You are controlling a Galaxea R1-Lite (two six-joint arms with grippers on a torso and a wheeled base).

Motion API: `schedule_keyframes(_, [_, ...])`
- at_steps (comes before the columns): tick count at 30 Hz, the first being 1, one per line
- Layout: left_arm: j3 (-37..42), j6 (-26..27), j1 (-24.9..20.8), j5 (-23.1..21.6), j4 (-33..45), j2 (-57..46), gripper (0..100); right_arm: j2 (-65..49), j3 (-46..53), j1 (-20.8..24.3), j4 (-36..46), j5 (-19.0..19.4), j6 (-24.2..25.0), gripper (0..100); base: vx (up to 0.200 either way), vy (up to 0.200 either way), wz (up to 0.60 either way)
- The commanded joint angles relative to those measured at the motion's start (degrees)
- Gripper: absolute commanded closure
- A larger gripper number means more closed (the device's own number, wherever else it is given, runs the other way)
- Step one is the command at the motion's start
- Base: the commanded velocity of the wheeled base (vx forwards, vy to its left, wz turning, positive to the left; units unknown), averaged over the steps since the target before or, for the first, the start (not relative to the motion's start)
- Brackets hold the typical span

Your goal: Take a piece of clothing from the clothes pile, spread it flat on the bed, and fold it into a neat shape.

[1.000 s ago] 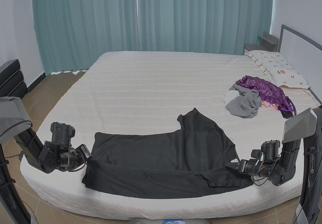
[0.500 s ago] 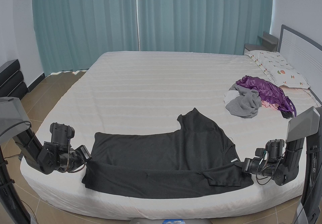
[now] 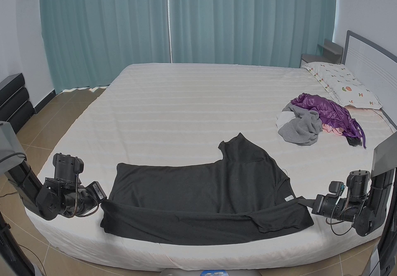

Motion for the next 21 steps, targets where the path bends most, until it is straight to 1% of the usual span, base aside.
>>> schedule_keyframes(1, [2.3,0.0,0.4,0.0,0.0,-2.4,100,-5.3,5.4,-1.0,-2.4,1.4,0.2,100,0.0,0.0,0.0])
schedule_keyframes(6, [3.1,0.1,0.8,0.0,-0.1,-2.4,100,-7.1,6.3,-2.4,-2.2,1.7,0.4,100,0.0,0.0,0.0])
schedule_keyframes(9, [4.2,0.1,0.9,-0.1,-0.1,-2.4,100,-8.7,6.3,-2.7,-1.9,1.8,2.3,100,0.0,0.0,0.0])
schedule_keyframes(13, [5.2,0.5,1.2,-0.1,-0.3,-2.8,100,-12.1,6.3,-1.7,2.7,2.4,2.4,100,0.0,0.0,0.0])
schedule_keyframes(15, [5.4,0.7,1.4,-0.1,-0.3,-3.1,100,-12.7,6.3,-1.7,3.3,2.5,2.4,100,0.0,0.0,0.0])
schedule_keyframes(16, [5.9,1.4,2.2,-0.2,-0.1,-4.3,100,-14.7,6.3,-2.0,5.5,3.0,2.4,100,0.0,0.0,0.0])
schedule_keyframes(21, [7.8,2.5,2.2,-0.2,-0.4,-4.8,100,-18.4,6.3,-2.4,10.5,3.0,1.9,100,0.0,0.0,0.0])
